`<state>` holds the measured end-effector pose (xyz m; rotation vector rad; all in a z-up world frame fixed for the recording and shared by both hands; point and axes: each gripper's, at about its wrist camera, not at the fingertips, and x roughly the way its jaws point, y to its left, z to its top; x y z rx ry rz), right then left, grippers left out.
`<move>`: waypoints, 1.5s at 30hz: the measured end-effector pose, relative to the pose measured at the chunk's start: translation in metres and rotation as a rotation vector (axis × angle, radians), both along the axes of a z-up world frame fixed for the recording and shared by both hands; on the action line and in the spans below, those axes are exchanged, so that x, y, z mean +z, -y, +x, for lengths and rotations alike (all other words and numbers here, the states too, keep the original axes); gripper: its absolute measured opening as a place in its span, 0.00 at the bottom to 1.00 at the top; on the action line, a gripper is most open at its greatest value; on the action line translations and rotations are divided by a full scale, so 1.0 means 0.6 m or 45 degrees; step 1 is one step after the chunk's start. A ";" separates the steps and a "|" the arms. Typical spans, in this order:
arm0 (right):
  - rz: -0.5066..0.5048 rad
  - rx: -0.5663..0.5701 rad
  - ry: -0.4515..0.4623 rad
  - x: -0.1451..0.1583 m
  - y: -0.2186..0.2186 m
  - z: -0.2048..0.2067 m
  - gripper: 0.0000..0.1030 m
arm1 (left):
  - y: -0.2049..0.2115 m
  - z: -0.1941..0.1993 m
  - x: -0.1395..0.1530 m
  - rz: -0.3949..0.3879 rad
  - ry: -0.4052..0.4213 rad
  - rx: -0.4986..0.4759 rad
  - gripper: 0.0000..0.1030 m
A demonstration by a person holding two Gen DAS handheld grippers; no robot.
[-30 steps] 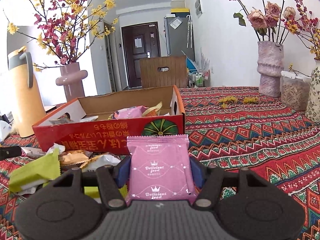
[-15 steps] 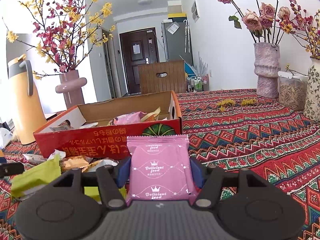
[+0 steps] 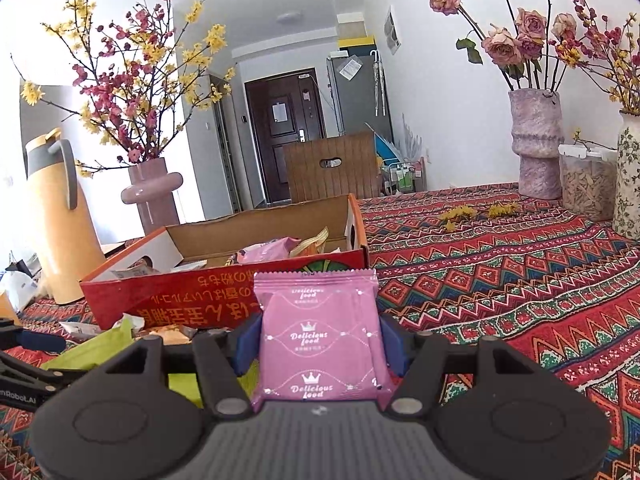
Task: Organize snacks
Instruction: 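Grasp a green bar with the left gripper while the right holds the pink packet, then carry the green bar and pink packet over the red box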
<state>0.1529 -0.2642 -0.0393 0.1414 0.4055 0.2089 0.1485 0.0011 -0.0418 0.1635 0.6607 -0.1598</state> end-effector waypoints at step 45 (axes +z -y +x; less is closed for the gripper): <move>0.001 0.021 0.030 0.002 -0.001 -0.008 0.59 | 0.011 -0.047 0.024 -0.064 0.065 0.135 0.36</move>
